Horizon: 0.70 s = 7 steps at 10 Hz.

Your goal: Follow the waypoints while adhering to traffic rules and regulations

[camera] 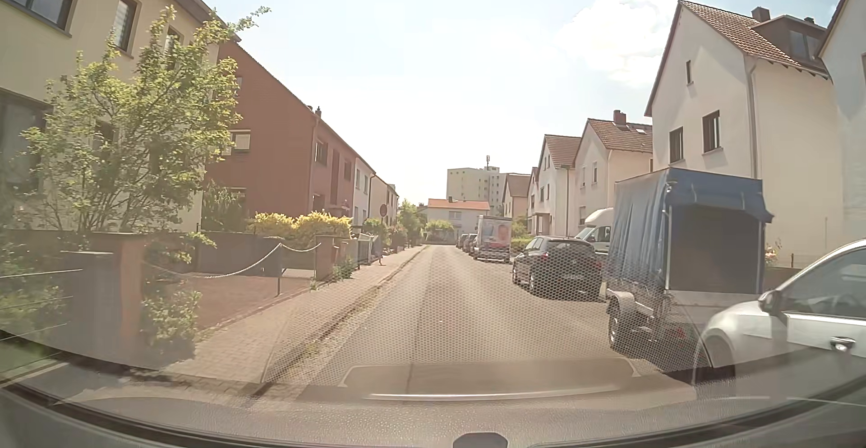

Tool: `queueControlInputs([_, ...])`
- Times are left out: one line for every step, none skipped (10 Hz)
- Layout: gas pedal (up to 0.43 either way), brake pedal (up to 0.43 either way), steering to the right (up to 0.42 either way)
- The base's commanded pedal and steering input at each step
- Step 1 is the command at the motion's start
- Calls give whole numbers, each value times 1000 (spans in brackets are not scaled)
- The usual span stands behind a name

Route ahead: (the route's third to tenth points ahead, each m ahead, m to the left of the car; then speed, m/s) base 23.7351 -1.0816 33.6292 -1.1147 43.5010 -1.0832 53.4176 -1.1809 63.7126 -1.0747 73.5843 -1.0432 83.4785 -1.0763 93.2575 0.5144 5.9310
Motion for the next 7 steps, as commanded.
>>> queueControlInputs([28,0,-1])
queueControlInputs([28,0,0])
queueControlInputs([28,0,0])
queueControlInputs([28,0,0])
queueControlInputs([28,0,-3])
queueControlInputs([28,0,-4])
queueControlInputs([28,0,-3])
